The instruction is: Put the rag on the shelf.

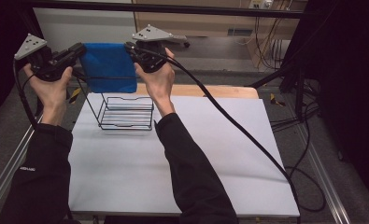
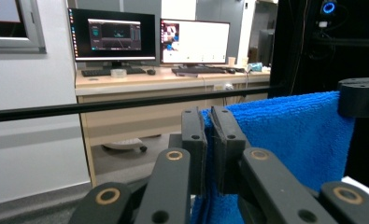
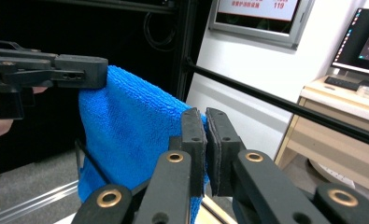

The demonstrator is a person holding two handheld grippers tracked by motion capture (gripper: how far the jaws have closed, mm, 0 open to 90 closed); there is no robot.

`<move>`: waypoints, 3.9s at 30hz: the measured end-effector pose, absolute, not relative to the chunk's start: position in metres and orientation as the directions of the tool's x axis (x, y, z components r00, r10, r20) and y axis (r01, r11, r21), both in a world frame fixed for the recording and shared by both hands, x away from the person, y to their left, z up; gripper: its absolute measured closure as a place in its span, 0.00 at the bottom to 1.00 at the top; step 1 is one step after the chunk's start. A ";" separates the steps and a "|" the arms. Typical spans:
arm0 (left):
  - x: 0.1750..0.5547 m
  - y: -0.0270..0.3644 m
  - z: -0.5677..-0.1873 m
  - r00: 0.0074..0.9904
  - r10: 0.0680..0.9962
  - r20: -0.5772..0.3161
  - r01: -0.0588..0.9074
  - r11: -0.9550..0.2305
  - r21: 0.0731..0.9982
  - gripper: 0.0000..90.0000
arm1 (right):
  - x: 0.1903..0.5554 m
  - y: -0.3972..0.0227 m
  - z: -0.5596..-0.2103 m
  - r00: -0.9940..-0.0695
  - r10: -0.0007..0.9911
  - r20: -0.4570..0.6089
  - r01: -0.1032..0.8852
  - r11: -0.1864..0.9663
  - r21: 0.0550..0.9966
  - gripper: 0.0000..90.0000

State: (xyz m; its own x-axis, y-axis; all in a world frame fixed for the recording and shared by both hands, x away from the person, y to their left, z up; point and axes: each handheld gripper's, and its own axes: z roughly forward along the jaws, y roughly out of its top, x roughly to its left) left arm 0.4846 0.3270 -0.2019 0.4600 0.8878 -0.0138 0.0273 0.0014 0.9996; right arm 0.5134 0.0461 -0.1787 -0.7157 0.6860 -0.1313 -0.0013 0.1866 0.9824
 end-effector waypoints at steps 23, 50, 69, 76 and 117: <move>0.469 0.334 -0.218 0.488 0.873 0.015 0.040 -0.040 0.998 0.93 | 0.499 0.045 -0.189 -0.758 0.636 -0.148 -0.002 0.224 0.975 0.97; 0.447 0.348 -0.244 0.544 0.839 -0.023 0.184 -0.093 0.979 0.85 | 0.482 0.052 -0.203 -0.819 0.547 -0.174 0.075 0.402 0.913 0.96; 0.443 0.340 -0.225 0.579 0.814 -0.046 0.317 -0.173 0.933 1.00 | 0.478 0.051 -0.218 -0.839 0.516 -0.172 0.081 0.431 0.899 0.95; 0.447 0.336 -0.244 0.575 0.818 -0.022 0.359 -0.228 0.905 1.00 | 0.480 0.052 -0.224 -0.842 0.514 -0.164 0.097 0.444 0.891 0.95; 0.455 0.331 -0.275 0.564 0.826 -0.009 0.340 -0.222 0.914 0.96 | 0.492 0.044 -0.262 -0.831 0.556 -0.024 0.225 0.374 0.900 0.92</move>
